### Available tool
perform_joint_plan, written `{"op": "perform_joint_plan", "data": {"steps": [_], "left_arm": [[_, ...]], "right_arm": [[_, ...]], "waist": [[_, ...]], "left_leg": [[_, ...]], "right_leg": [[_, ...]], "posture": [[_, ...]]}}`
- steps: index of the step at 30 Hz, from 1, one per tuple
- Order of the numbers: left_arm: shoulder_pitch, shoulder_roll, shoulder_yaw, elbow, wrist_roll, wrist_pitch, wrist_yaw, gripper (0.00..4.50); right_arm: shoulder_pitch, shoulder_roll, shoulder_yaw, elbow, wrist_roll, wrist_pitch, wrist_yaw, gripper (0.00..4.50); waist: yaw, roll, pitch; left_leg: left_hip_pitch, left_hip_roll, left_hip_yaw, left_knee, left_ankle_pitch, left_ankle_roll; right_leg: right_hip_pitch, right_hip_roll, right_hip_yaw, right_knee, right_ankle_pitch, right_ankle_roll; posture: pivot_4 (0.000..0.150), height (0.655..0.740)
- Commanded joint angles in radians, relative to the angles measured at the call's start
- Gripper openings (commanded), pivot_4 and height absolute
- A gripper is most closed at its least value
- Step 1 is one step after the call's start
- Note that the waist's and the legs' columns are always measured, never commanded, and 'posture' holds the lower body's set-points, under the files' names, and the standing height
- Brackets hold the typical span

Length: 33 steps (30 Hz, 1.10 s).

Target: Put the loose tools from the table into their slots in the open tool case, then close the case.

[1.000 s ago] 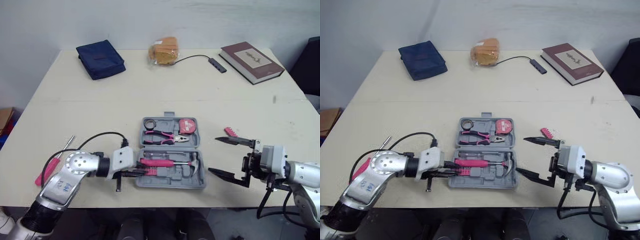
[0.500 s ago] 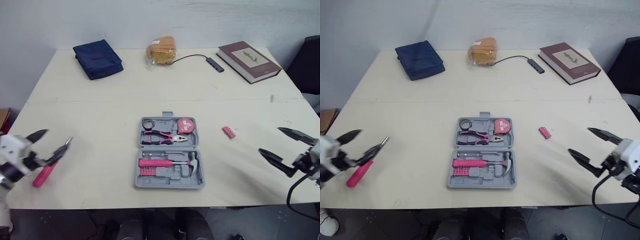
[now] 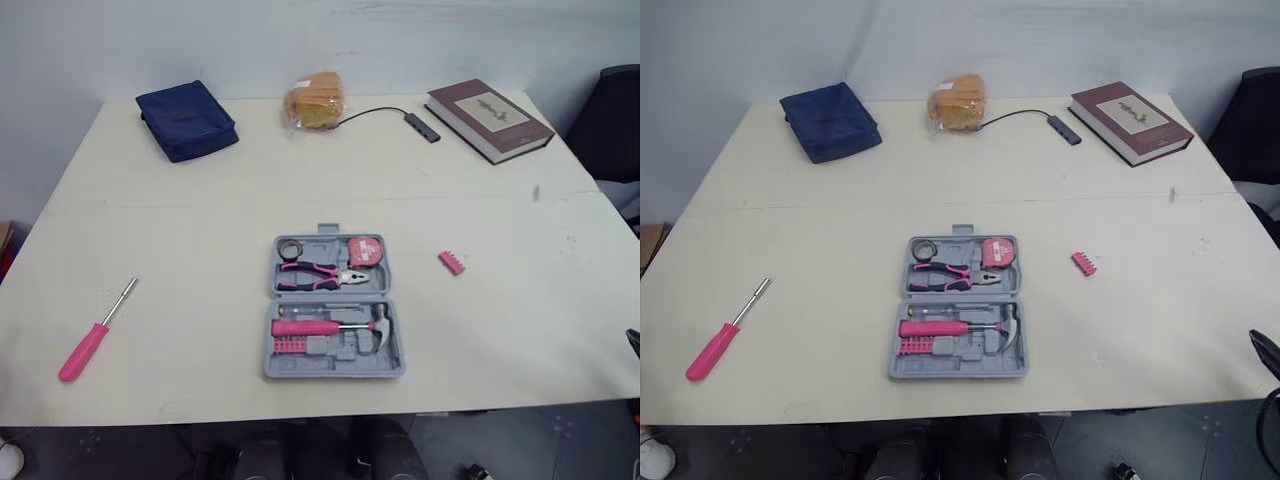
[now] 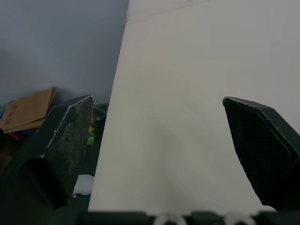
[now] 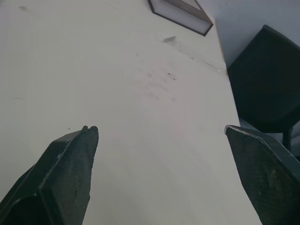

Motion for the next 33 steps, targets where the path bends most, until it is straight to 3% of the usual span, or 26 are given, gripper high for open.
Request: {"op": "perform_joint_plan", "data": {"steps": [1,6,13,19,24,33], "left_arm": [[-0.025,-0.016,-0.029,-0.103,-0.042,0.008,-0.023,4.45],[-0.053,-0.064,-0.157,-0.340,-0.053,0.041,-0.065,4.45],[-0.156,-0.079,-0.414,-0.724,-0.105,0.213,-0.089,4.45],[-0.238,-0.073,-0.549,-0.894,-0.173,0.352,-0.124,4.45],[-0.322,-0.091,-0.688,-1.029,-0.267,0.493,-0.144,4.45],[-0.295,-0.086,-0.757,-1.121,-0.287,0.574,-0.184,4.45]], "right_arm": [[-0.033,0.016,-0.006,-0.033,0.039,-0.025,-0.009,4.50],[-0.100,0.076,0.083,-0.193,0.079,0.073,-0.004,4.50],[-0.154,0.179,0.287,-0.643,0.126,0.447,-0.159,4.50],[-0.204,0.157,0.390,-0.780,0.085,0.785,-0.321,4.50],[-0.298,0.171,0.483,-0.744,0.122,0.902,-0.228,4.50],[-0.469,0.185,0.613,-0.476,-0.061,0.879,-0.246,4.50]], "waist": [[-0.003,0.000,0.000],[-0.005,-0.001,0.000],[-0.004,0.000,0.000],[-0.002,0.000,0.000],[-0.002,0.000,0.000],[-0.004,0.000,0.000]], "left_leg": [[0.001,0.000,0.000,-0.001,0.000,0.000],[0.001,0.000,0.000,-0.004,0.002,-0.003],[0.001,-0.001,0.000,-0.005,0.007,-0.010],[0.000,-0.002,0.001,-0.005,0.010,-0.004],[-0.001,-0.003,0.001,-0.005,0.011,-0.003],[-0.001,-0.003,0.002,-0.004,0.013,-0.002]], "right_leg": [[0.000,0.000,0.001,0.000,0.000,0.000],[0.000,0.000,0.009,0.000,0.000,0.000],[-0.001,0.001,0.010,0.002,0.000,0.000],[-0.002,0.001,0.011,0.001,0.000,0.000],[-0.002,0.002,0.011,0.002,0.000,0.000],[-0.002,0.009,0.010,0.001,0.001,0.001]], "posture": [[0.150,0.7400],[0.150,0.7400],[0.150,0.7400],[0.150,0.7400],[0.150,0.7400],[0.150,0.7400]]}}
